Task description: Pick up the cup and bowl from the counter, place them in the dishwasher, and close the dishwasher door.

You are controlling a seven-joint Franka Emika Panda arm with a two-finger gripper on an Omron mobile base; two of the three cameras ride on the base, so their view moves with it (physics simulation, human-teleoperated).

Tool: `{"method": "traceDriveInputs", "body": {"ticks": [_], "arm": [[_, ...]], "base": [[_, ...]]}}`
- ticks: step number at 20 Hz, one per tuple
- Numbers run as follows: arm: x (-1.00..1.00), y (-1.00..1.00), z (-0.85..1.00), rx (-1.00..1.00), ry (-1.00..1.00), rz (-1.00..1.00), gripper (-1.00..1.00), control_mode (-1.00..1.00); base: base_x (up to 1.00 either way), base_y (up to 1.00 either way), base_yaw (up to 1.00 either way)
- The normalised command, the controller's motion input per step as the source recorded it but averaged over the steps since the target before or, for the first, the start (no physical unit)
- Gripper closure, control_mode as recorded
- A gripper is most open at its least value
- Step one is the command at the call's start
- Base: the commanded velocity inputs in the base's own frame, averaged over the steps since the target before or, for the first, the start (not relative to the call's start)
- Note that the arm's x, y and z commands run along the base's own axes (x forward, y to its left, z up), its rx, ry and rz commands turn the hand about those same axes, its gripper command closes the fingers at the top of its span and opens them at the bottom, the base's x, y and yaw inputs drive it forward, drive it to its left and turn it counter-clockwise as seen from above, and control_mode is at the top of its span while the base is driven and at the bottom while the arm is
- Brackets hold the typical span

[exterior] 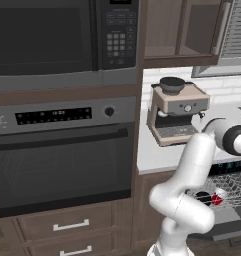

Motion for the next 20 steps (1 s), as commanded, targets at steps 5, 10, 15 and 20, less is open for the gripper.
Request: {"method": "traceDriveInputs", "body": {"ticks": [5, 10, 15, 20], "arm": [[-1.0, 0.0, 0.2, 0.0, 0.21, 0.17, -1.0, -1.0], [-0.99, 0.0, 0.11, 0.0, 0.21, 0.15, -1.0, -1.0], [-0.43, 0.0, -0.58, -0.01, 0.14, 0.16, -1.0, -1.0], [-0.04, 0.0, -0.88, -0.04, 0.02, 0.2, -1.0, -1.0]], "base": [[0.0, 0.0, 0.0], [0.0, 0.0, 0.0], [0.0, 0.0, 0.0], [0.0, 0.0, 0.0]]}}
